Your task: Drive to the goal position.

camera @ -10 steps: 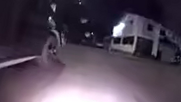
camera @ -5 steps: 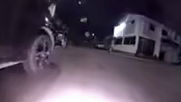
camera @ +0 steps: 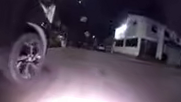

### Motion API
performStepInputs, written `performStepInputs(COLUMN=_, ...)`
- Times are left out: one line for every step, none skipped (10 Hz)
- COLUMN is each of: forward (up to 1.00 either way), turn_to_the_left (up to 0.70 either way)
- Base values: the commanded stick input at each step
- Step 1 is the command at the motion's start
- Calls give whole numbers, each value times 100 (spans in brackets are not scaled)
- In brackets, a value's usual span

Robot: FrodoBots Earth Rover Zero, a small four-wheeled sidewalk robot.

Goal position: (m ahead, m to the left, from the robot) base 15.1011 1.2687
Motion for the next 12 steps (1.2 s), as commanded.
performStepInputs(forward=85, turn_to_the_left=0)
performStepInputs(forward=85, turn_to_the_left=0)
performStepInputs(forward=85, turn_to_the_left=0)
performStepInputs(forward=85, turn_to_the_left=0)
performStepInputs(forward=85, turn_to_the_left=0)
performStepInputs(forward=85, turn_to_the_left=0)
performStepInputs(forward=85, turn_to_the_left=0)
performStepInputs(forward=85, turn_to_the_left=0)
performStepInputs(forward=85, turn_to_the_left=0)
performStepInputs(forward=85, turn_to_the_left=0)
performStepInputs(forward=85, turn_to_the_left=0)
performStepInputs(forward=85, turn_to_the_left=0)
